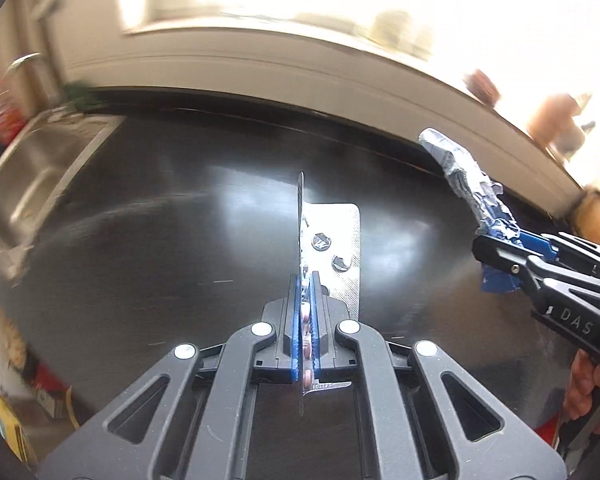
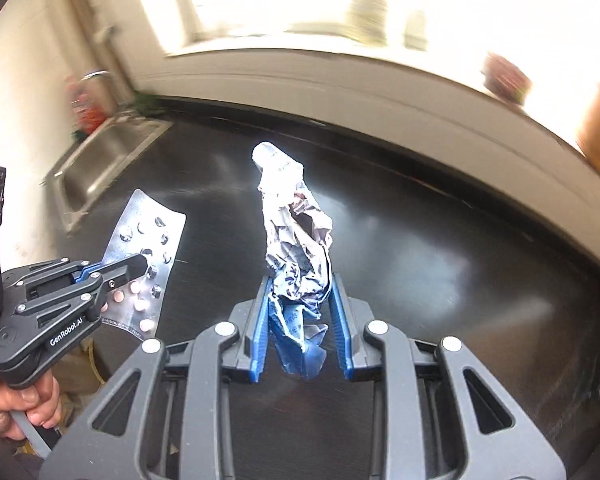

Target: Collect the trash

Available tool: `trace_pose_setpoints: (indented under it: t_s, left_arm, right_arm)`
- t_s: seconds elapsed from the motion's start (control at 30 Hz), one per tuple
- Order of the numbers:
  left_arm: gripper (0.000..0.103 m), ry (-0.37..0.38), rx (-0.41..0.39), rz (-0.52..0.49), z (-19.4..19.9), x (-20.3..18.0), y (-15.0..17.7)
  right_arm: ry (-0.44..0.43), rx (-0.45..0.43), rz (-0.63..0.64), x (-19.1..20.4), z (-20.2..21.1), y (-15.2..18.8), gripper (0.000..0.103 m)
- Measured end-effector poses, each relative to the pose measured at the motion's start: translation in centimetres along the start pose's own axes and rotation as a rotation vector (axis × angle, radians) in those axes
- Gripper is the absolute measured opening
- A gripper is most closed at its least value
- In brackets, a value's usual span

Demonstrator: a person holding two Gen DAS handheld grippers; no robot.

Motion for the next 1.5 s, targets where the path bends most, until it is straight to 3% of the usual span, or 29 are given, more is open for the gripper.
trace_pose_setpoints:
  t_s: [0.17, 0.33, 0.43, 0.5, 0.63, 0.9, 1.1, 1.2, 1.23, 1.27, 1.3, 1.33, 1.4, 1.5]
  left_arm:
    - [0.003, -0.117, -0.027, 0.166, 4.3, 10.8, 3.0]
    - [0.003, -0.245, -0.013, 0.345, 7.5, 21.1, 9.1]
    - [0.003, -0.326, 0.02, 0.432, 8.6, 26.4, 14.0]
    - [0.003, -0.351, 0.047, 0.51, 8.6, 29.6, 17.8]
    - [0.003, -0.37, 0.115, 0.619, 7.0, 33.5, 24.0]
    - [0.004, -0.311, 0.18, 0.703, -0.4, 39.2, 31.7]
    - [0.004, -0.294, 0.184, 0.741, -4.2, 42.2, 33.6]
    - [0.004, -0.285, 0.173, 0.741, -4.9, 43.0, 33.7]
    - [0.007, -0.279, 0.177, 0.739, -5.2, 43.3, 33.8]
    - [0.023, -0.273, 0.193, 0.736, -5.6, 43.4, 34.1]
    - [0.04, -0.27, 0.206, 0.736, -5.7, 43.4, 34.2]
    - [0.074, -0.288, 0.217, 0.739, -5.6, 43.5, 34.6]
    - [0.079, -0.318, 0.17, 0.735, -4.4, 43.7, 34.5]
    - [0.082, -0.331, 0.194, 0.721, -3.7, 43.5, 34.7]
  right_arm:
    - [-0.128, 0.001, 0.159, 11.4, -1.7, -1.6, 0.028]
    - [-0.283, 0.055, 0.308, 22.9, -5.4, -1.0, 0.028]
    - [-0.378, 0.118, 0.406, 30.2, -8.0, 1.3, 0.028]
    - [-0.463, 0.171, 0.501, 35.1, -9.7, 3.6, 0.028]
    - [-0.524, 0.275, 0.602, 42.1, -13.1, 8.3, 0.028]
    - [-0.48, 0.443, 0.672, 48.5, -22.5, 16.6, 0.028]
    - [-0.415, 0.481, 0.706, 50.8, -27.8, 18.3, 0.029]
    - [-0.439, 0.502, 0.697, 51.4, -29.1, 18.3, 0.032]
    - [-0.435, 0.514, 0.7, 51.3, -29.4, 18.4, 0.046]
    - [-0.429, 0.513, 0.702, 51.3, -29.8, 18.2, 0.058]
    - [-0.422, 0.498, 0.702, 51.4, -29.9, 17.8, 0.06]
    - [-0.424, 0.497, 0.705, 51.4, -29.8, 17.8, 0.06]
    - [-0.436, 0.501, 0.703, 51.0, -29.4, 17.6, 0.061]
    - [-0.459, 0.481, 0.709, 50.3, -27.0, 17.0, 0.068]
Point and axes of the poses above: each gripper's, at about its wrist camera, not at the fingertips, and z roughly against the way its jaws point, x to its left, y to its underside, the point moved 7 cm from there along -z, roughly the way its jaws point, and after that the axes turned 2 degrees about x, right-handed, at the moved point
